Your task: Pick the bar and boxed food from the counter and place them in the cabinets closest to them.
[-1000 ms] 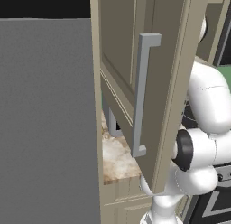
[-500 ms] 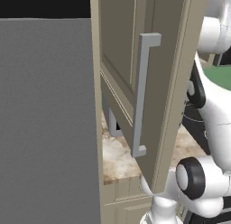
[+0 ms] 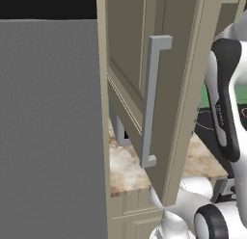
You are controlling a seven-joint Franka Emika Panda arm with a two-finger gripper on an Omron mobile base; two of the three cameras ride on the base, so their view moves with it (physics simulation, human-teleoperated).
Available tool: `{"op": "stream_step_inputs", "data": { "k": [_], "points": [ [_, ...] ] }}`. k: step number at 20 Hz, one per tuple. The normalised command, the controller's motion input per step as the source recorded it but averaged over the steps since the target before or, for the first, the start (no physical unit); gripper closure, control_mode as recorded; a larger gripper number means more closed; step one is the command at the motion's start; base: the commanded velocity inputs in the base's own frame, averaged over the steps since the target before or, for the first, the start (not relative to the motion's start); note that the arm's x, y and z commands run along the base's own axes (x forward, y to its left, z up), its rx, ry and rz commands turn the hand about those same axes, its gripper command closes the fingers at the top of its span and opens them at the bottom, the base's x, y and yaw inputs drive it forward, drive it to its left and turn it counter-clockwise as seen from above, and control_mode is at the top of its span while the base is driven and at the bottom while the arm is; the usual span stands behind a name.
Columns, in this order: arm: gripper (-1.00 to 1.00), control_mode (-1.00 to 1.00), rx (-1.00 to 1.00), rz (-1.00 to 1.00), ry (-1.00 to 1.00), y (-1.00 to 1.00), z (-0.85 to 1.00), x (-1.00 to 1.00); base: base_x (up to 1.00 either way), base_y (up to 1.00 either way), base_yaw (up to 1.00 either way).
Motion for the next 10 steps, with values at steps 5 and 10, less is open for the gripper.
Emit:
{"op": "stream_step_inputs", "data": {
  "k": [5, 10],
  "points": [
    [-1.0, -1.0, -0.07, 0.04, 0.0, 0.0, -0.36, -0.69, 0.0, 0.0, 0.0],
    [-1.0, -1.0, -0.08, 0.03, 0.02, 0.0, -0.46, -0.17, 0.0, 0.0, 0.0]
  ]
}}
